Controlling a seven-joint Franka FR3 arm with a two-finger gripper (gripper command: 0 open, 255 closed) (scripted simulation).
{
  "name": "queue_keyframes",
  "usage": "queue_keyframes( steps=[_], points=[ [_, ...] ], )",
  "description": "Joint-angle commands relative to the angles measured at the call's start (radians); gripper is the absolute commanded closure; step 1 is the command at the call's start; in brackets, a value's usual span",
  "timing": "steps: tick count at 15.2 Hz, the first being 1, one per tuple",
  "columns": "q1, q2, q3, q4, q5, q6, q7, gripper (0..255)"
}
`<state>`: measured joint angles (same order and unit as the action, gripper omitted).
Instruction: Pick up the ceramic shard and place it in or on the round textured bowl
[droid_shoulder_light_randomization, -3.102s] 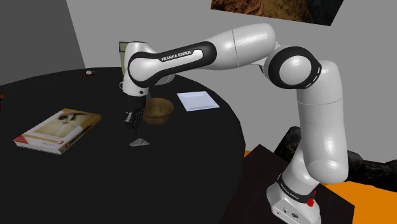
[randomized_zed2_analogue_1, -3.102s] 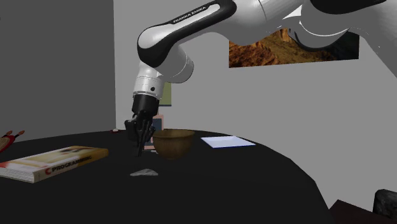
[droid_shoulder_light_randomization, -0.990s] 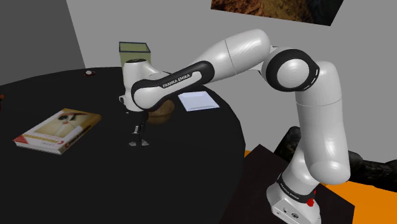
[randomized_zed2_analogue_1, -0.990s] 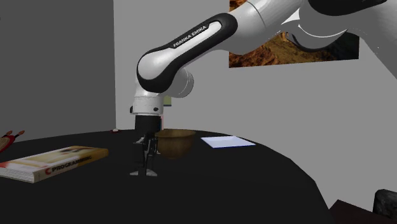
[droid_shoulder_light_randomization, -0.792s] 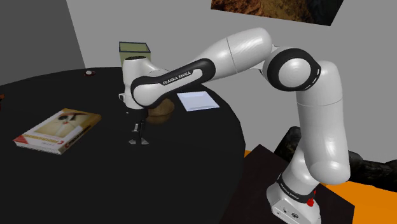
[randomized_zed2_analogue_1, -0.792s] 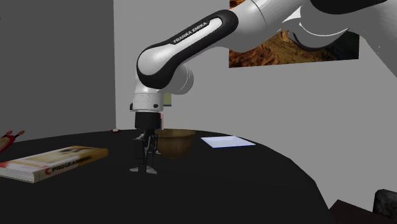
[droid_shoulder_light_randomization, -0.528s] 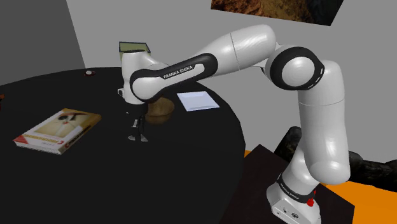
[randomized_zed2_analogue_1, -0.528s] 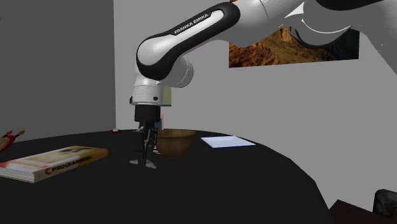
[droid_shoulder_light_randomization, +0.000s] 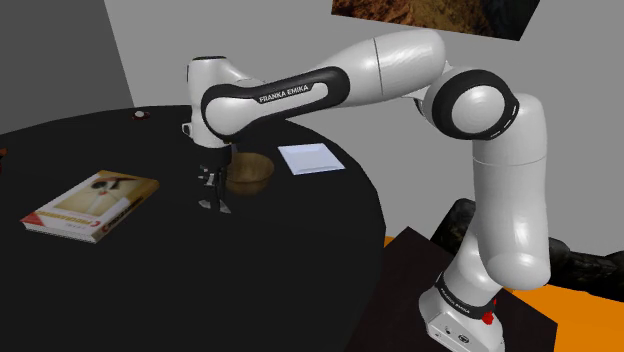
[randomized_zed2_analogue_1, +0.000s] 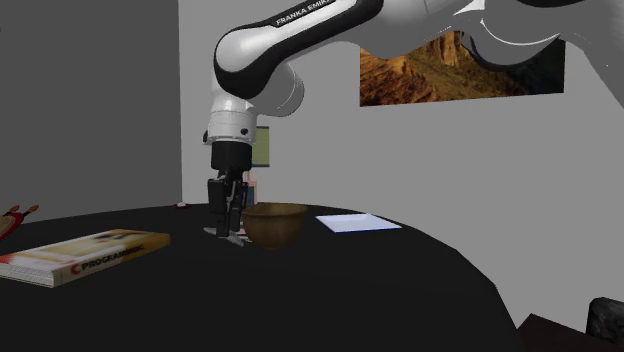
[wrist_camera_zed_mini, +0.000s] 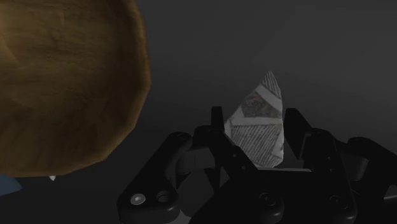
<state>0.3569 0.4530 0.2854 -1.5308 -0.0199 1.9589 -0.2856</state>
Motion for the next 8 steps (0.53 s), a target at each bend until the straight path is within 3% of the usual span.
queue_keyframes(
  steps=[1,8],
  points=[
    [-0.001,-0.008,0.001,0.015,0.002,-0.023,0.000,255],
    [0.001,-0.024,0.004,0.085,0.006,-0.109,0.004,255]
  ],
)
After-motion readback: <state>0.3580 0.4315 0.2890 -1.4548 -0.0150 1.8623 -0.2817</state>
